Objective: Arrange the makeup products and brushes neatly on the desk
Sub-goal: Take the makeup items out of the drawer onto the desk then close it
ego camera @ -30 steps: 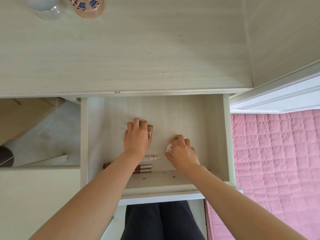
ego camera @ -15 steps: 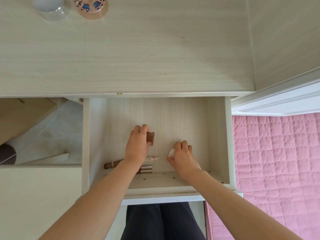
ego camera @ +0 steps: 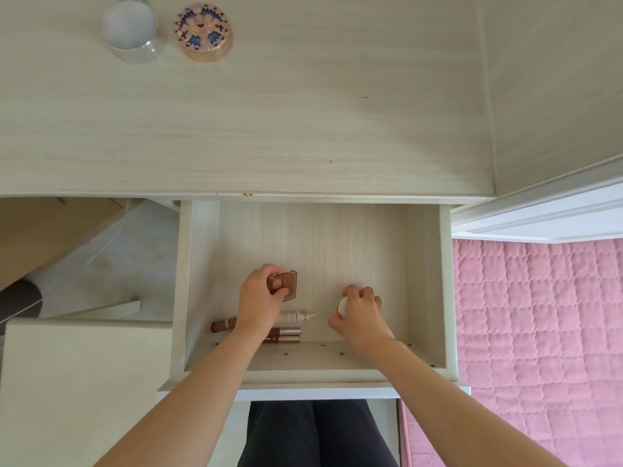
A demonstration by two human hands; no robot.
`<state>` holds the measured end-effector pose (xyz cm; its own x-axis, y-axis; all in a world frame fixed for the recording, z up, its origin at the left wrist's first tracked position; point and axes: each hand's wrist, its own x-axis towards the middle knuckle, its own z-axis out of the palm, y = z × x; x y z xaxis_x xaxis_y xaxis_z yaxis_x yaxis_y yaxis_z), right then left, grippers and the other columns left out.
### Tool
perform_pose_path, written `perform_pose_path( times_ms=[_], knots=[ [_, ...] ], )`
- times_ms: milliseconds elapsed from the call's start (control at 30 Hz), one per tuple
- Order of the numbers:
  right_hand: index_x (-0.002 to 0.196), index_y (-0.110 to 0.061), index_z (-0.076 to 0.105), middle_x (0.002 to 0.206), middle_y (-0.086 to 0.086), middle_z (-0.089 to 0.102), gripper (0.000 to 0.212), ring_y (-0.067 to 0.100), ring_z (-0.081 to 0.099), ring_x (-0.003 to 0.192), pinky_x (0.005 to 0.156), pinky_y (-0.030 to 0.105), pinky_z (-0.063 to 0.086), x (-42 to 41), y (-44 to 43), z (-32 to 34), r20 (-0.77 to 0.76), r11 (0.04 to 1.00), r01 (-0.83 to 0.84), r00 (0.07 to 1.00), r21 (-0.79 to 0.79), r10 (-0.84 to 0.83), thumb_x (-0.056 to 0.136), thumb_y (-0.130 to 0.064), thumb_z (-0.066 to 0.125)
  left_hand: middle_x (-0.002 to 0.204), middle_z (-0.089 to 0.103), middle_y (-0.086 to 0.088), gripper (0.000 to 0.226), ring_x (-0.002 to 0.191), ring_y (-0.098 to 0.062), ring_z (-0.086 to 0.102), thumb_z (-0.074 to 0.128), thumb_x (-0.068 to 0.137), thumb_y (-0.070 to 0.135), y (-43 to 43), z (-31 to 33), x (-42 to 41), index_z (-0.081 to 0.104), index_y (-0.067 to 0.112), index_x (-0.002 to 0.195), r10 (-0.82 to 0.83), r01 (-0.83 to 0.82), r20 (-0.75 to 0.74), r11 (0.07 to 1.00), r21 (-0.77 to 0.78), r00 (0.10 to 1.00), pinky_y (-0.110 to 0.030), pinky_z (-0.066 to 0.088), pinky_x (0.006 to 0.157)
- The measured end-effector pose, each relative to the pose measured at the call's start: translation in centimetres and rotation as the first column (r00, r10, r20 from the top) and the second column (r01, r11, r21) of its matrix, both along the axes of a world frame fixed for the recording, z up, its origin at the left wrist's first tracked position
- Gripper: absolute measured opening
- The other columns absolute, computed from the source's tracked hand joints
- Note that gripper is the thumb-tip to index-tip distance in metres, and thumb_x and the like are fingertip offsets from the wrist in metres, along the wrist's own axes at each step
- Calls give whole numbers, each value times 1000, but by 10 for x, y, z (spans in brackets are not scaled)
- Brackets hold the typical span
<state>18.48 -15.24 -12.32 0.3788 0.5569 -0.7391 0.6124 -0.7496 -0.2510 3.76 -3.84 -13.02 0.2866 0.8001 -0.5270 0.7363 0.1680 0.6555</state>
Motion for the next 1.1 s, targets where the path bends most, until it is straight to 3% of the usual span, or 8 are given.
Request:
perform_pose_path(
  times_ms=[100,200,300,500,667,767,900,1100],
  knots=[
    [124,-11,42,117,12,42,41,29,47,100,86,35,46,5,7,10,-80,988,154,985,27,-151,86,-25,50,90,66,9,30,89,-10,61,71,77,1,0,10,-3,67,19,100,113,-110,67,993,-47,991,-4,41,71],
    [115,-15,46,108,8,46,30,17,49,83,69,31,44,9,16,26,-155,957,277,952,84,-262,88,-28,47,92,68,8,29,89,-12,63,72,76,4,2,23,-4,68,22,99,192,-184,107,979,-86,976,-19,48,77],
    [102,-17,50,105,6,54,20,14,51,87,64,24,41,12,27,43,-251,913,387,903,126,-348,86,-30,48,95,69,3,31,89,-13,65,72,77,3,6,41,-3,66,26,98,282,-254,177,953,-164,943,-21,49,75],
    [97,-30,56,105,0,59,34,13,60,93,75,30,53,7,56,87,-439,835,540,779,108,-447,68,-48,61,93,69,5,40,80,-3,68,76,75,3,24,88,-3,61,25,106,417,-358,286,903,-238,863,-12,50,62],
    [94,-26,57,87,-8,65,36,-3,64,64,53,15,49,4,90,123,-567,746,644,683,171,-460,70,-44,76,88,72,-2,34,79,-12,70,77,72,0,54,123,-9,62,20,95,455,-403,329,889,-216,827,-19,53,64],
    [94,-26,60,92,-6,67,36,6,67,75,60,27,58,6,117,140,-615,695,696,632,183,-471,69,-44,78,88,73,-3,32,80,-17,69,75,75,1,79,139,-14,63,22,95,445,-407,344,895,-181,827,-26,53,70],
    [97,-23,59,95,-2,65,41,7,67,74,67,33,61,8,163,157,-614,668,712,632,218,-473,68,-42,80,85,71,3,34,71,-6,66,75,73,0,121,154,-20,65,23,96,454,-446,371,888,-114,810,-13,49,58],
    [102,-21,53,101,0,60,48,14,64,85,71,38,59,10,239,167,-480,698,630,754,341,-448,69,-45,79,86,69,-2,31,59,1,63,73,75,-2,192,162,-28,65,19,98,436,-450,341,892,-39,833,-9,46,54]
  ],
)
